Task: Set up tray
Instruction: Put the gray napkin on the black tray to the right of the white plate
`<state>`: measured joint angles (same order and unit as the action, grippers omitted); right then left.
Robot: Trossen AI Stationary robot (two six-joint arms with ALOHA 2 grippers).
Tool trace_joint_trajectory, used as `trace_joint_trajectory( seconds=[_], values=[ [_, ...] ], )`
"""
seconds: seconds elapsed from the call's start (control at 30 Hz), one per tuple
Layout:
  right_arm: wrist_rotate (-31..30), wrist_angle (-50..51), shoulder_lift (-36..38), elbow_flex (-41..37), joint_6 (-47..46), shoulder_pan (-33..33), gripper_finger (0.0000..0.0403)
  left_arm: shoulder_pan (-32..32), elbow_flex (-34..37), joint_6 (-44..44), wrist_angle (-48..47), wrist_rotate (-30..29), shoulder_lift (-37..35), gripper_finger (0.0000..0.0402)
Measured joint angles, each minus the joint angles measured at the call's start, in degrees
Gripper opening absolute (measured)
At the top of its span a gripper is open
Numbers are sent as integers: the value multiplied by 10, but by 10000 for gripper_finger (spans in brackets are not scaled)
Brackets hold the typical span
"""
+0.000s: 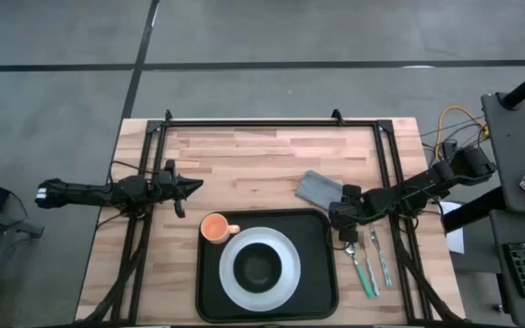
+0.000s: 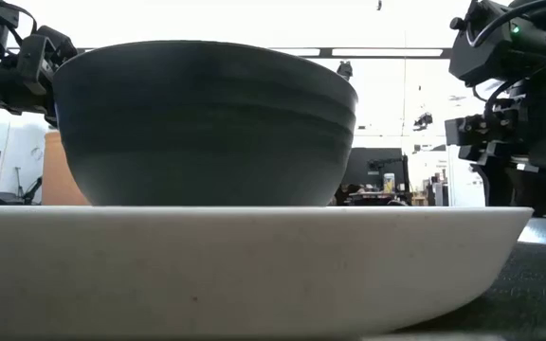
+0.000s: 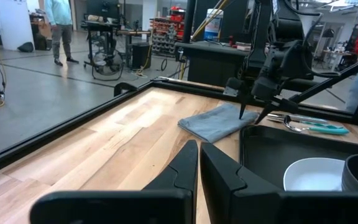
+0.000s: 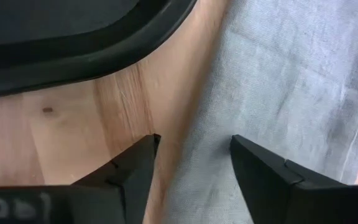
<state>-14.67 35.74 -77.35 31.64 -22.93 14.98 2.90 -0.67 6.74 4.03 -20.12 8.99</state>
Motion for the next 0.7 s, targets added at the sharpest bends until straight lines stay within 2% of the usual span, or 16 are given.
trace_joint_trajectory(
  seconds=[0.43, 0.7],
  values=[
    [-2, 5, -8, 0, -37, -1, 17, 0, 0, 0, 0, 0, 0, 0],
    [22, 10, -2, 0, -126, -1, 8, 0, 0, 0, 0, 0, 0, 0]
  ],
)
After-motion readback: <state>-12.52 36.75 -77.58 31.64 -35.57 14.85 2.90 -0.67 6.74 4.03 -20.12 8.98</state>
